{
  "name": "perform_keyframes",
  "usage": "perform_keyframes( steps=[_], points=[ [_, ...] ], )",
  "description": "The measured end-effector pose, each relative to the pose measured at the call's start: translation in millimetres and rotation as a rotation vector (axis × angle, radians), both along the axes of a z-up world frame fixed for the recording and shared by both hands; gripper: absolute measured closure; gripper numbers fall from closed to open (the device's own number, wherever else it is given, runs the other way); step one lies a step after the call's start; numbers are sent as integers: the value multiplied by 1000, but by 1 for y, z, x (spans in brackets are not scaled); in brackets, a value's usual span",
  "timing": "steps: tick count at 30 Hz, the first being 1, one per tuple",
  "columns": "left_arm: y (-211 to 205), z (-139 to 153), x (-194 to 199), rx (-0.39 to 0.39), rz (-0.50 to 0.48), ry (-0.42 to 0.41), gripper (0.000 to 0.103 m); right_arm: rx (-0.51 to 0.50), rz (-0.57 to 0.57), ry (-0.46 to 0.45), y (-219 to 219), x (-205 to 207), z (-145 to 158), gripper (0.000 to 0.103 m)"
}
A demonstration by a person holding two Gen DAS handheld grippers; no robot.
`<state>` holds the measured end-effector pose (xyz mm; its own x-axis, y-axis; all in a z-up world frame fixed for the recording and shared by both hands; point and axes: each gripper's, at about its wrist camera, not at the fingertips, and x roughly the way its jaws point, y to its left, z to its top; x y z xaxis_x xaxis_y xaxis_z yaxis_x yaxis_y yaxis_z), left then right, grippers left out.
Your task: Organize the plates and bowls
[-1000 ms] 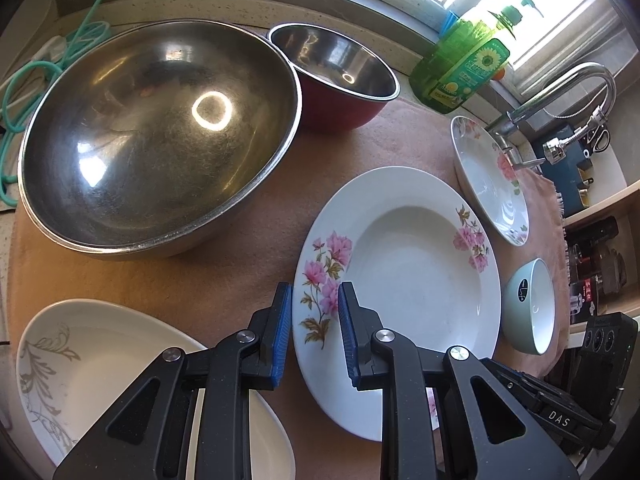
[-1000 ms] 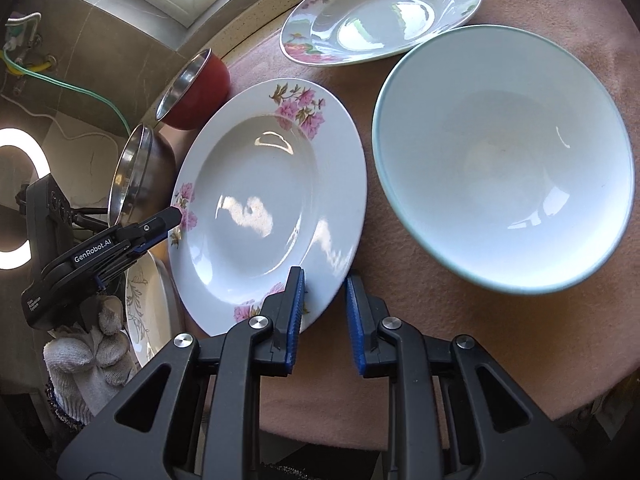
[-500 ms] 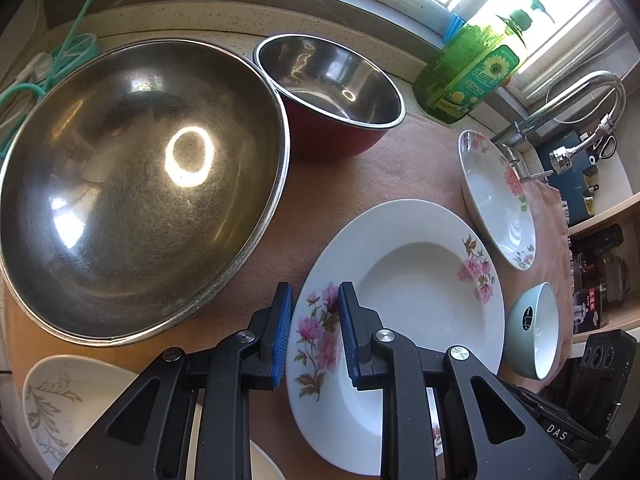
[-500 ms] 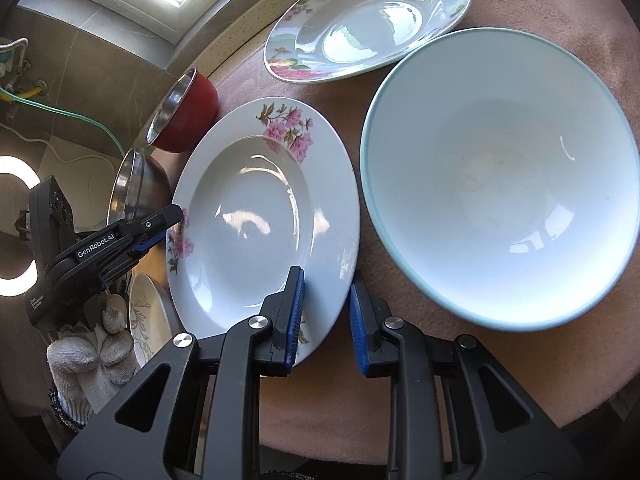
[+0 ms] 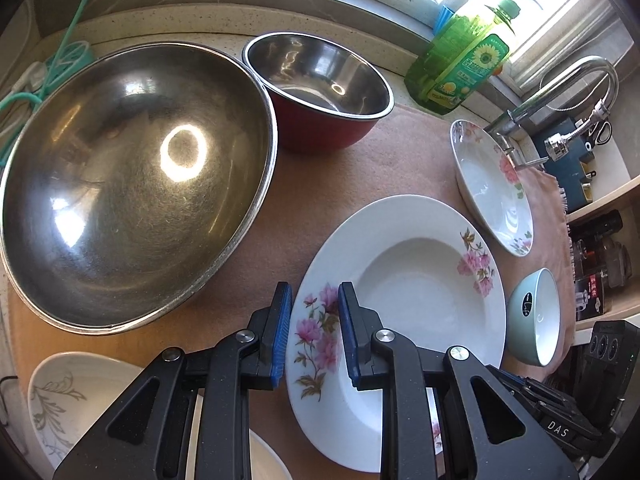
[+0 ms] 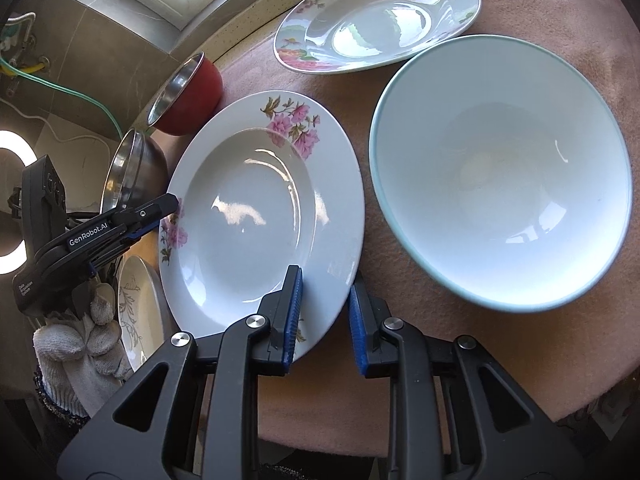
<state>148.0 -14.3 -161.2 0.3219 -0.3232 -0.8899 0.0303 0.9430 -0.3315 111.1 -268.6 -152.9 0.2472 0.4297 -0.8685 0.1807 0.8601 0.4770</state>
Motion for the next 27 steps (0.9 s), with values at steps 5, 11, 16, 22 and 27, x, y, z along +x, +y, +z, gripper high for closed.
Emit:
perform_keyframes(
  steps=[5,11,16,22,27],
  points=[
    [-1,0,-10,4,-4,5,81,5,15,13,1,-7,1,80],
    [-3,0,-23,9,-9,12,81,6,31,23,1,-18,1,80],
    [-6,0,-33,11,-15,13,81,10,42,34,2,-31,0,79],
    [-11,-1,-50,16,-15,16,81,7,55,44,1,-45,0,79],
    [-14,-1,-59,11,-12,19,81,7,68,54,3,-53,0,78]
  ],
)
